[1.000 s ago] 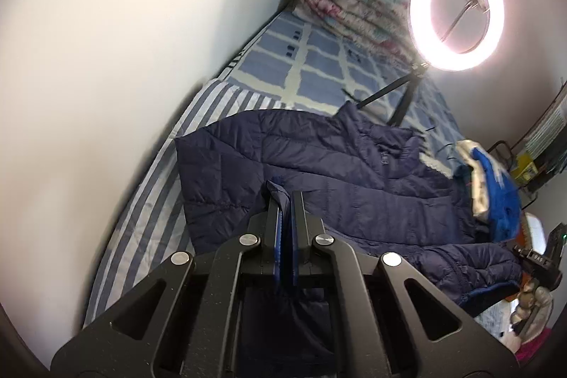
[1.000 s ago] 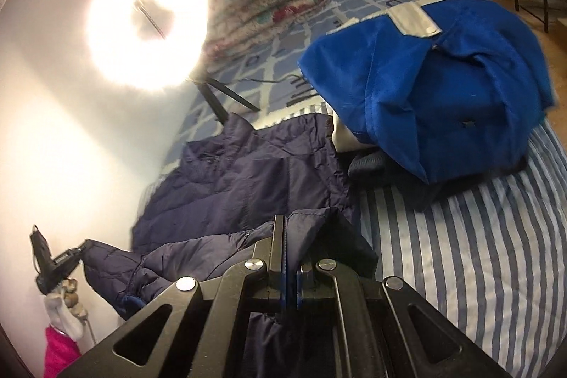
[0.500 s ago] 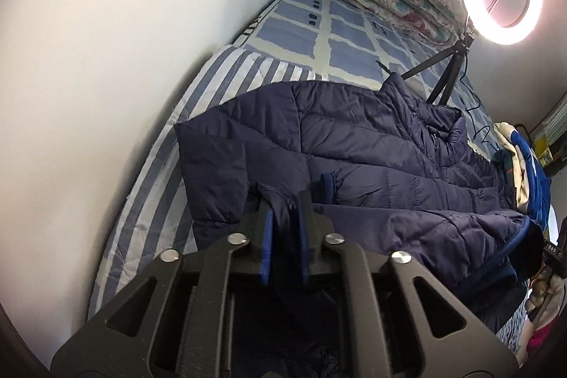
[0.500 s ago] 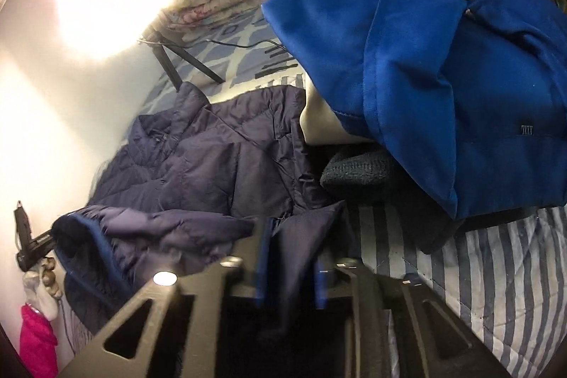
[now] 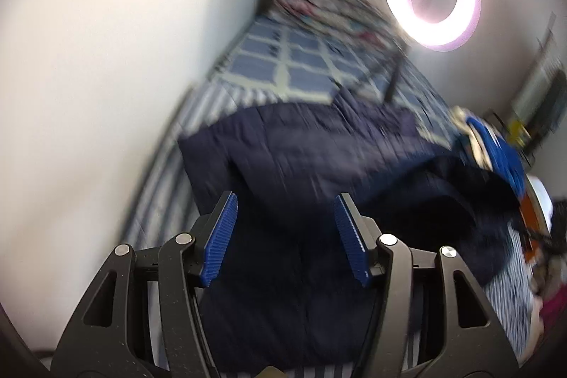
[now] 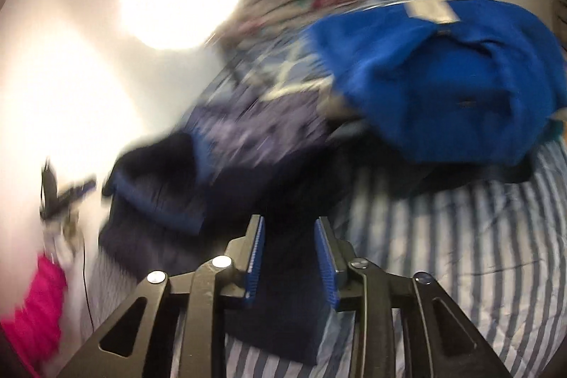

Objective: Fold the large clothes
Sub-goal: 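Open both tools and lay the folded hem on the jacket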

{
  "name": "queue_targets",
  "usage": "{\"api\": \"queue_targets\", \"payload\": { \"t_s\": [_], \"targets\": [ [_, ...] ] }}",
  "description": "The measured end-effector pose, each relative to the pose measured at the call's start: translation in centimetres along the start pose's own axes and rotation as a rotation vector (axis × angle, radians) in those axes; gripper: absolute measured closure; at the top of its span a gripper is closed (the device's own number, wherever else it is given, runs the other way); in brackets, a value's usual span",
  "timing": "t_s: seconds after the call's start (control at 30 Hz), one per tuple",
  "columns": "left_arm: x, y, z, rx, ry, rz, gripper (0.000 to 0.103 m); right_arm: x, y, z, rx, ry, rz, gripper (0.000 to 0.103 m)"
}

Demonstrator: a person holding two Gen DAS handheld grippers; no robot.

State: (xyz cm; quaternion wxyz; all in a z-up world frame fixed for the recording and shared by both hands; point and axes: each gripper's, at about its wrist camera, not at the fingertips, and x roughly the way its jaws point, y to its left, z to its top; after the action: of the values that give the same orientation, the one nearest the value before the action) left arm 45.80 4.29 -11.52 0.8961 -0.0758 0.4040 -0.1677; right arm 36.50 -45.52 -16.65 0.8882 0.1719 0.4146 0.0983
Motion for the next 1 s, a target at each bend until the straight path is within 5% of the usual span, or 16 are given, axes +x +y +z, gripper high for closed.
{"api": "queue_targets", "payload": {
  "t_s": [0.17,0.4,0.47,0.53,0.6,0.8,1.0],
  "targets": [
    [3.8,-0.7,-1.0,0.064,0.124,0.02,0.044,3.6,2.9,0.7,-0.138,0.055,-0.043,0.075],
    [8.2,0.7,4.1,-0.079,0.102,0.064,0.045,7.0,3.6,6.1,-0.105,0.002,-0.084,0.074],
    [9.4,1.5,5.3,-0.101,0.104,0.08,0.044,7.7,3.5,7.7,-0.078,-0.018,-0.114,0.071],
    [10.9,2.4,6.2,-0.145,0.117,0.117,0.044,8.6,2.8,8.9,-0.035,-0.013,-0.138,0.05],
    [11.5,3.0,6.5,-0.179,0.125,0.143,0.044,9.0,2.2,9.4,-0.003,-0.015,-0.164,0.047],
    [9.0,3.3,5.4,-0.089,0.108,0.133,0.044,6.1,2.2,7.9,-0.019,-0.042,-0.17,0.045],
    [8.4,6.9,4.1,-0.193,0.18,0.071,0.04,3.1,0.2,4.0,0.05,-0.027,-0.169,0.036]
  ]
}}
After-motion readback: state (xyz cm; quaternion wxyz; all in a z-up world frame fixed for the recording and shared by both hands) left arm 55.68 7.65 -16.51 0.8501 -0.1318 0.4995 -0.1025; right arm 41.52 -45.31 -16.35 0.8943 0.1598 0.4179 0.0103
